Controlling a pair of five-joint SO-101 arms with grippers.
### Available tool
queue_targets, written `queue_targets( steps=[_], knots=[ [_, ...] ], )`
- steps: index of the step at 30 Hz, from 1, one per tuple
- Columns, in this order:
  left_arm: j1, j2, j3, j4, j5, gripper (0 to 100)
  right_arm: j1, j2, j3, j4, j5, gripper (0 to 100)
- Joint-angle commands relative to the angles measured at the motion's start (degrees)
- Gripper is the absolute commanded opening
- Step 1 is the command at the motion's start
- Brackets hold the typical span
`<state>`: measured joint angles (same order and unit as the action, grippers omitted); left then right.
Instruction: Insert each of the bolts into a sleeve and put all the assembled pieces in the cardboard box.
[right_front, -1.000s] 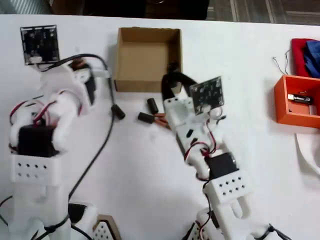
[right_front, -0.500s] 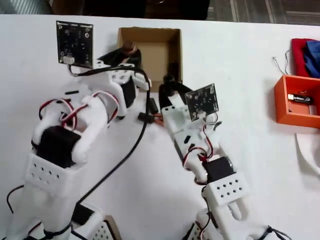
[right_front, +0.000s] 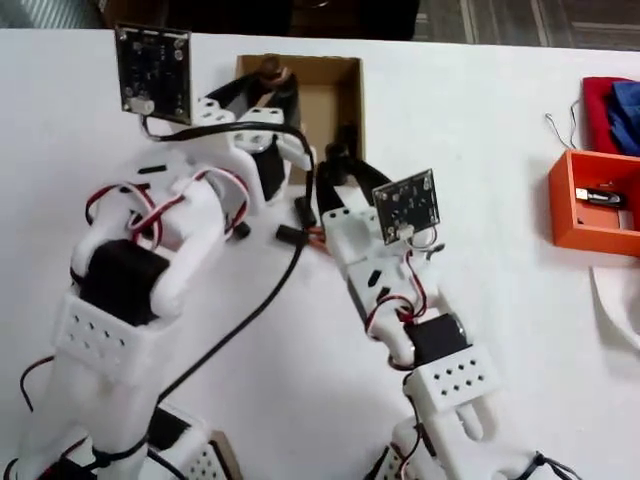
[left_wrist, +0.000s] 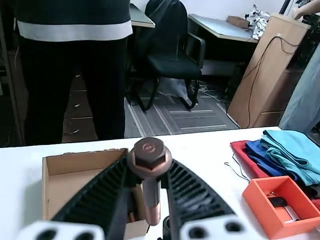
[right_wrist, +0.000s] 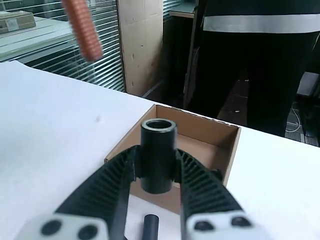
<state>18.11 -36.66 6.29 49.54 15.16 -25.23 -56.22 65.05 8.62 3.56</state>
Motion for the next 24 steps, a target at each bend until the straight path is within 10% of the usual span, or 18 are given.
queue_targets(
  steps=[1,24],
  knots=[
    [1.1,2.0,-2.9,-1.0,0.7,3,-0.3,-1.8,-2.8,-1.8,-0.4,2.2],
    [5.0,11.2,-7.2,-0.5,0.6,3,-0.1,-2.0,-3.3,-2.2,0.0,2.2]
  ],
)
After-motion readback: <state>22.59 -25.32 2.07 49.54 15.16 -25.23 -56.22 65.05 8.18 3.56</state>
